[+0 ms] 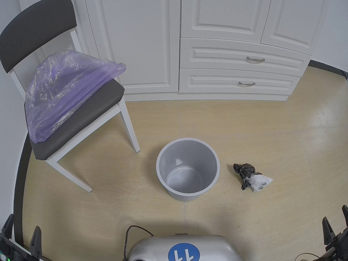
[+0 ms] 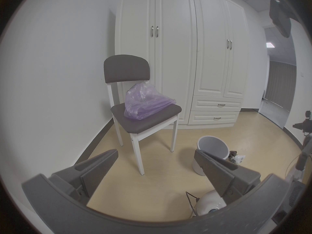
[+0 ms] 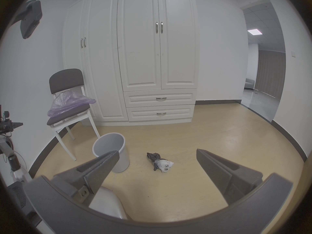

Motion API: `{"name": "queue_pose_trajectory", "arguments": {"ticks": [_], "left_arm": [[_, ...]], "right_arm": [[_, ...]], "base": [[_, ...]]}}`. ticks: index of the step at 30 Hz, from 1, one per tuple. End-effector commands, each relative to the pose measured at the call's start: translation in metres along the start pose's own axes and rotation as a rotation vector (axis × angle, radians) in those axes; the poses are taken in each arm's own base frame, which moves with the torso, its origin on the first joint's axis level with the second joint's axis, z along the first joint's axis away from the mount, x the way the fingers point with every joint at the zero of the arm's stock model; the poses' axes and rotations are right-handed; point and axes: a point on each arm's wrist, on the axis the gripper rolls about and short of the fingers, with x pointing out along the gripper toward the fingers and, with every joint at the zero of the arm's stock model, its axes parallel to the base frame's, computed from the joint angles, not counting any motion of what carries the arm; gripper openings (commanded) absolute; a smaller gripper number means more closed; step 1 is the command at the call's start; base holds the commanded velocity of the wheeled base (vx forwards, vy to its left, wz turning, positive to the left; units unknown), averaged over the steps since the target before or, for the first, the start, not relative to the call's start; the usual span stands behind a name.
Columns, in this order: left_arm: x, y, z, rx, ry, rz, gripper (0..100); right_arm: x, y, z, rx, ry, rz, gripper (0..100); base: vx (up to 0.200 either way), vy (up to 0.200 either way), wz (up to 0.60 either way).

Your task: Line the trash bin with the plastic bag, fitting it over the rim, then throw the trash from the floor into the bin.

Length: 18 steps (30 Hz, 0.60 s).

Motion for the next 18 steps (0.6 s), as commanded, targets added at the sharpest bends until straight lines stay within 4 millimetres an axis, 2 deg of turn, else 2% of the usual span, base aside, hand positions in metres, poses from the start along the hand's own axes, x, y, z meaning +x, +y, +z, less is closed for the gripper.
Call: {"name": "queue_pose_trajectory", "arguments": {"ticks": [1,9,10,11,13,18], "left_arm": [[0.0,0.0,-0.005,0.028,-0.002,-0.011,100],[0.0,0.0,-0.003,0.014,-0.016,-0.014,100],[-0.002,0.0,0.01,-0.096,-0.126,-0.017,100],[-0.002,0.0,0.012,-0.105,-0.137,-0.017,100],[-0.007,-0.001,0.031,-0.223,-0.304,-0.051,100],[-0.003,0.0,0.019,-0.182,-0.233,-0.012,100]], "right_arm": [[0.0,0.0,-0.005,-0.008,0.003,-0.002,100],[0.0,0.0,-0.005,-0.002,-0.002,0.009,100],[0.0,0.0,-0.005,0.002,-0.002,0.007,100],[0.0,0.0,-0.005,0.002,-0.002,0.007,100],[0.0,0.0,-0.005,0.002,-0.002,0.007,100],[0.0,0.0,-0.005,-0.008,0.0,-0.002,100]], "base": [[0.0,0.0,0.0],[0.0,0.0,0.0],[0.0,0.0,0.0],[0.0,0.0,0.0],[0.0,0.0,0.0],[0.0,0.0,0.0]]}}
